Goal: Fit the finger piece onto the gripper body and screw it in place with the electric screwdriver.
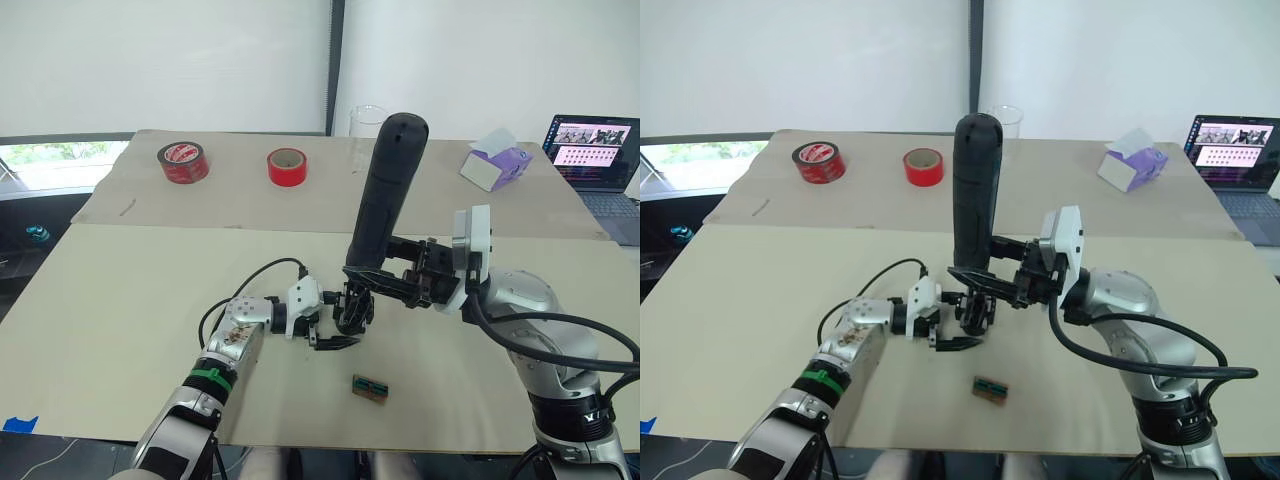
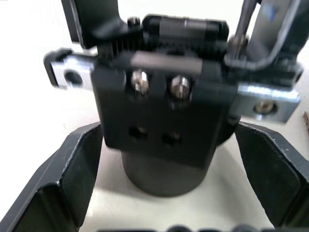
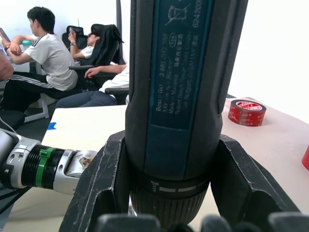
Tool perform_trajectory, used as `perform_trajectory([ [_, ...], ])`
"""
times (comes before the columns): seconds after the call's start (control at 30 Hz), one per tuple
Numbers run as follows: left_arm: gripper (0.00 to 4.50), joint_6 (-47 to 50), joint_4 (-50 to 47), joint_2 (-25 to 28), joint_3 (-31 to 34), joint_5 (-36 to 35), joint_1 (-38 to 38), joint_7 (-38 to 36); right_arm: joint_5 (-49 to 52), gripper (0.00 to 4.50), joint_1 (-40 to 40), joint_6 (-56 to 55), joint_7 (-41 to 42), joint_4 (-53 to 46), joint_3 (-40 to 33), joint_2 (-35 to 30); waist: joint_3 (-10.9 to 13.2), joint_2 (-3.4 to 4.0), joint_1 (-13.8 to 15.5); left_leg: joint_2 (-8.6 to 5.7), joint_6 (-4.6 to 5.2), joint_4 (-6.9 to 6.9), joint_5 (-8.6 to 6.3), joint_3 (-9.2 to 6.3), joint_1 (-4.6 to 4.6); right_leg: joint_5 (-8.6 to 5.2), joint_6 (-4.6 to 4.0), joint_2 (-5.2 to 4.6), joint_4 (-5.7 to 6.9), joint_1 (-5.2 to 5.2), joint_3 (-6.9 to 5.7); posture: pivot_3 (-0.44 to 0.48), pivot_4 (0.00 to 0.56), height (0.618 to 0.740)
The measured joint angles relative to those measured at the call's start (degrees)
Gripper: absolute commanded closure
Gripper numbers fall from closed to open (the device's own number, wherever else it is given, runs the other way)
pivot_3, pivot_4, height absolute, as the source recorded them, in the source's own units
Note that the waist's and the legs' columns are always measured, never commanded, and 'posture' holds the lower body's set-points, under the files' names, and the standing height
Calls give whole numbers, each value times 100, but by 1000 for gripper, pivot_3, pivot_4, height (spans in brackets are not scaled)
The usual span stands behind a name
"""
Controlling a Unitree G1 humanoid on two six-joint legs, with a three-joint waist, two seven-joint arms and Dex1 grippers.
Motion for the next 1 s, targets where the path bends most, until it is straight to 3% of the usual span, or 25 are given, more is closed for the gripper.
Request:
perform_trajectory([
  [0.3,0,-115,156,-118,8,6,-49,15,-3,2594,4,0,-7,-6,-1,-2,0,0,1,0,1,1,-1,0,0,0,1,-1,0,1,0,0,150,740],
  [0.4,821,-165,218,-161,6,25,-78,23,-3,2594,7,0,-8,-10,-1,-2,0,0,-1,0,1,1,-1,0,0,0,1,0,0,0,0,0,150,740],
  [0.5,1999,-262,292,-184,16,37,-110,55,-6,2594,8,-7,-25,-34,-13,-3,0,0,4,0,1,1,-1,-1,1,0,1,-1,1,1,-1,0,150,740],
  [1.0,1993,-455,412,-185,-13,139,-149,41,-153,2594,4,31,-73,-83,55,-67,-1,0,5,0,3,5,-2,-4,4,1,1,-4,0,9,-3,0,150,740],
])
